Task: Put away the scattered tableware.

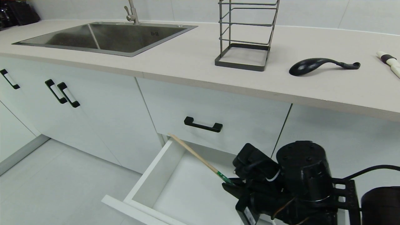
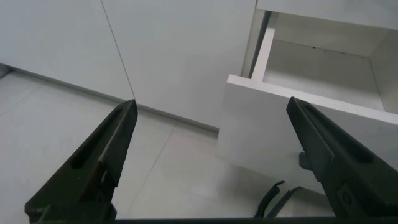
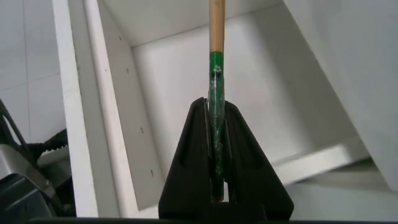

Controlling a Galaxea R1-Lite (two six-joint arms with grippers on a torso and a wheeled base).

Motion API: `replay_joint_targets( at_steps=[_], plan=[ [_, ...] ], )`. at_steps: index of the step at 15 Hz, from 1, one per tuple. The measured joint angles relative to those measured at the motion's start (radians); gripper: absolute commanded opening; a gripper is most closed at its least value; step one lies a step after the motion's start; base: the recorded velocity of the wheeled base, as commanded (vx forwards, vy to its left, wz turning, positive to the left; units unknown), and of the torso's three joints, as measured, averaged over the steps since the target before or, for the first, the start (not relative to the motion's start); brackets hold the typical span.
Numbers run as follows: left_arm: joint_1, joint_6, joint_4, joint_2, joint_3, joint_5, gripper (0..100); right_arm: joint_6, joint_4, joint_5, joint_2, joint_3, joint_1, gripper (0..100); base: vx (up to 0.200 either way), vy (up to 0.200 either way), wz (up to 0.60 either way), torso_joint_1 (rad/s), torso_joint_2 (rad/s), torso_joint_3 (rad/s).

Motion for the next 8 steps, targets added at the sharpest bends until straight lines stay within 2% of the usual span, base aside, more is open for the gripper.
replay_joint_targets(
  at_steps=[4,8],
  plan=[
    [0.000,0.000,0.000,0.000,0.000,0.000,100,0.000,-0.007,-0.079,0.086,-0.066,0.021,0,0.000,0.000,0.00,0.000,0.00,0.000],
    [0.000,0.000,0.000,0.000,0.000,0.000,100,0.000,0.002,-0.111,0.148,-0.083,0.024,0,0.000,0.000,0.00,0.000,0.00,0.000]
  ],
)
